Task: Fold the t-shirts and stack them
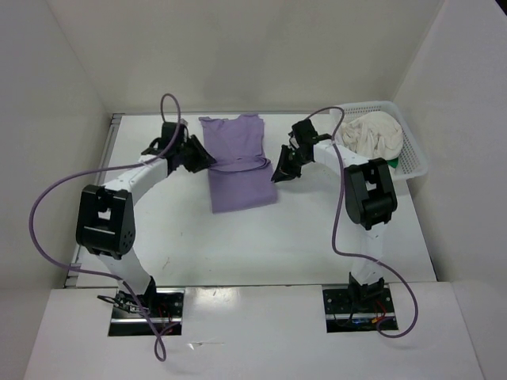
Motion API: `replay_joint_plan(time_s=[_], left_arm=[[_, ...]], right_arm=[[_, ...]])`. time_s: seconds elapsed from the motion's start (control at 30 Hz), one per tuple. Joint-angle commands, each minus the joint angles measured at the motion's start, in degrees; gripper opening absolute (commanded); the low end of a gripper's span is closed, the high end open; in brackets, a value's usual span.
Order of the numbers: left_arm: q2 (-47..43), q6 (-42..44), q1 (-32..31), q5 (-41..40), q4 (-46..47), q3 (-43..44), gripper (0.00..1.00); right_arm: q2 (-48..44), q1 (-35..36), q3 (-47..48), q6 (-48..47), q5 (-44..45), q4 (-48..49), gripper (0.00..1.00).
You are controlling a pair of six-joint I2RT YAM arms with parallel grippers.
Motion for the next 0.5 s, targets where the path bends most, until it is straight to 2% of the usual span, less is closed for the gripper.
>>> replay_joint_plan(time_s=[0.0, 0.07, 0.17, 0.27, 0.33, 0.47], left_arm=[[-1.8, -1.3, -6.5, 2.0, 2.3, -5.1, 0.36], [-1.8, -2.4, -10.7, 2.5, 4.3, -8.1, 0.36], [0.6, -2.9, -13.0, 2.5, 4.3, -9.7, 0.35], [2.5, -1.3, -13.0, 0.1, 3.6, -11.0, 0.35], [2.5, -0.2, -13.0, -2.6, 3.0, -13.2, 0.34], [-0.1, 0.3, -12.5, -3.4, 2.3, -19.3, 0.34]], right_arm=[[-4.0, 2.5, -3.0, 0.3, 0.8, 4.5, 0.18], [-4.0, 3.1, -3.5, -0.2, 1.4, 4.5, 0.18], [-1.2, 3.6, -3.0, -0.8, 0.7, 4.5, 0.21], [0.3, 4.3, -3.0, -0.8, 1.9, 3.8, 0.16], [0.8, 4.3, -5.3, -0.3, 2.5, 3.8, 0.12], [-2.2, 5.0, -12.5, 0.3, 3.5, 5.9, 0.11]])
